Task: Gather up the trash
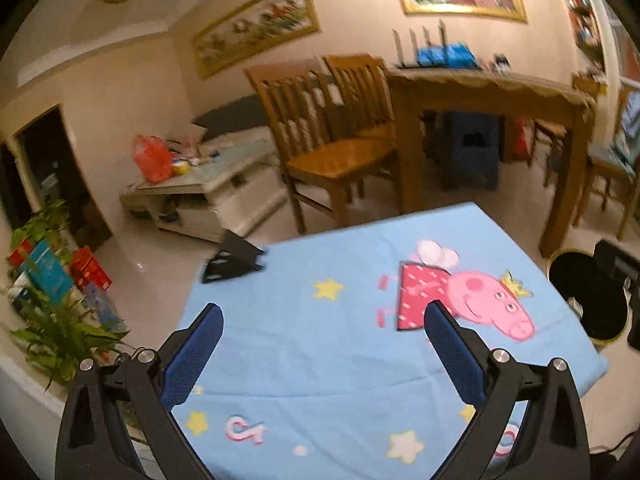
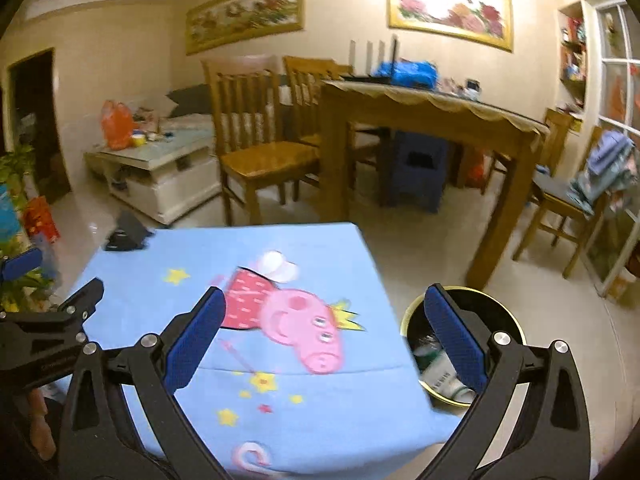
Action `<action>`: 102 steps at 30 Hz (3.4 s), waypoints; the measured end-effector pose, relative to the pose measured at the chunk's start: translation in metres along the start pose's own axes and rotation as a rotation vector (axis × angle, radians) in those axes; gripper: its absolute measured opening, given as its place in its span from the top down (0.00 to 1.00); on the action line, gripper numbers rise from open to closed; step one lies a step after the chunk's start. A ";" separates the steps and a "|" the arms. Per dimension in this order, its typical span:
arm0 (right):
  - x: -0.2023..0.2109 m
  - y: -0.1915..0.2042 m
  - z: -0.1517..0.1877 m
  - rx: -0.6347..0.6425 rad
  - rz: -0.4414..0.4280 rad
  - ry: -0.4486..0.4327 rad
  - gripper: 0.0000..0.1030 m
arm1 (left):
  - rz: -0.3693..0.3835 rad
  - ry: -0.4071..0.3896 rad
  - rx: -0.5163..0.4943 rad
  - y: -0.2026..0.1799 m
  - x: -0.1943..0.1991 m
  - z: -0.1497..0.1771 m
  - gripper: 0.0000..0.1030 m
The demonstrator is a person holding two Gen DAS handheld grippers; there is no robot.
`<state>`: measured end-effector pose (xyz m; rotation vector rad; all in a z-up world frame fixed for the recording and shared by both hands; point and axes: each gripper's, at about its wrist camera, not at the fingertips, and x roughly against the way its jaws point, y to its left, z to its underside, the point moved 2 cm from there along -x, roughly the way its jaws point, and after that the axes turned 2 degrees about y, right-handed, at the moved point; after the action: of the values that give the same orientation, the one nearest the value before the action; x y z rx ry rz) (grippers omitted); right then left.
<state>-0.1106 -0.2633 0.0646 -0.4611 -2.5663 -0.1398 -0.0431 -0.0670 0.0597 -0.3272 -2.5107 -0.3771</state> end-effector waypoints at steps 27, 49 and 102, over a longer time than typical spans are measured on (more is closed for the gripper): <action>0.022 0.019 -0.008 -0.021 -0.112 0.001 0.05 | 0.020 -0.099 0.066 0.021 0.038 -0.005 0.06; 0.022 0.017 -0.007 -0.025 -0.112 0.004 0.05 | 0.037 -0.083 0.077 0.020 0.040 0.000 0.06; 0.017 0.017 -0.001 -0.014 -0.117 0.027 0.05 | 0.050 -0.054 0.083 0.019 0.035 0.002 0.06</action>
<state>-0.1179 -0.2424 0.0746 -0.3114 -2.5669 -0.2043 -0.0667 -0.0430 0.0819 -0.3713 -2.5574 -0.2471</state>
